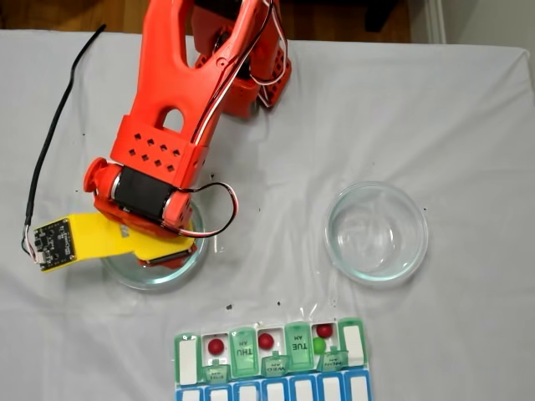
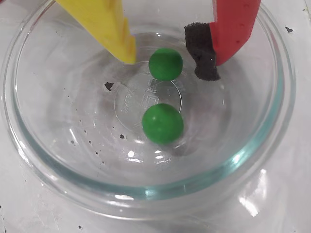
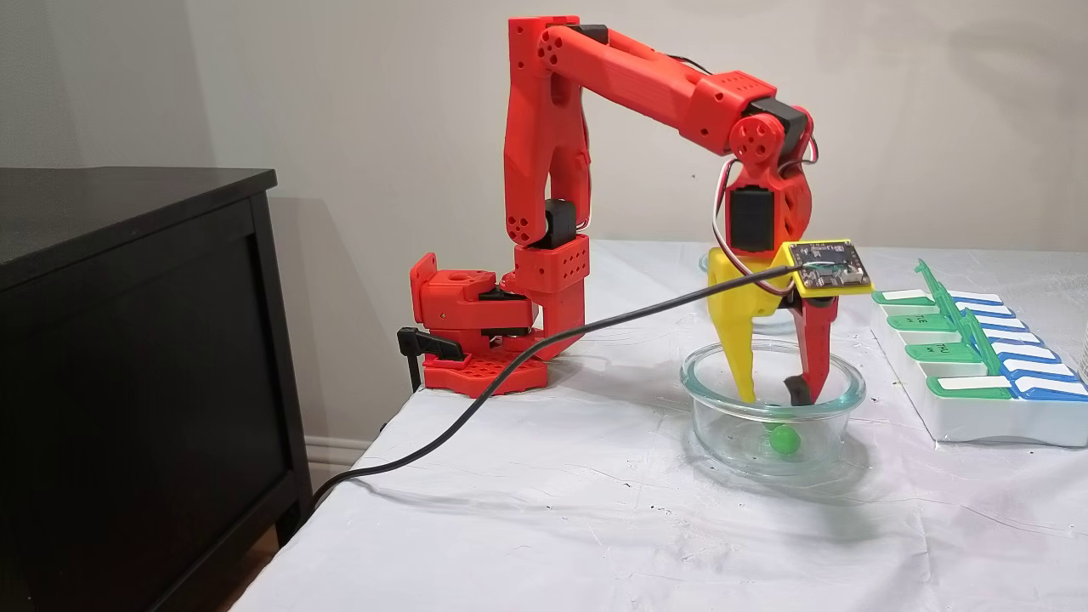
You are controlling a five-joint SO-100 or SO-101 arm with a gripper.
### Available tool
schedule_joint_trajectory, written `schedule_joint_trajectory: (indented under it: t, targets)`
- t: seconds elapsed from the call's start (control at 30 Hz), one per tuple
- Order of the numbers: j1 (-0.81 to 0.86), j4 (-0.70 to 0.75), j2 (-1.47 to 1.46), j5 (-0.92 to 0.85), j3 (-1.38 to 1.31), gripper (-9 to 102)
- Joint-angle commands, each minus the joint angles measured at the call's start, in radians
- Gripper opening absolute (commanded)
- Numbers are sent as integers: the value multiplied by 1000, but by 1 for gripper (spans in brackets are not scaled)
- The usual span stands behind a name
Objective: Sort medicines into box.
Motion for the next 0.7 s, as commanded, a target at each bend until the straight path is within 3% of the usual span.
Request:
schedule_joint_trajectory:
  t: [0.0, 0.67]
  targets:
    - [-20, -20, 11, 9, -11, 20]
    - [-38, -64, 2, 21, 40, 20]
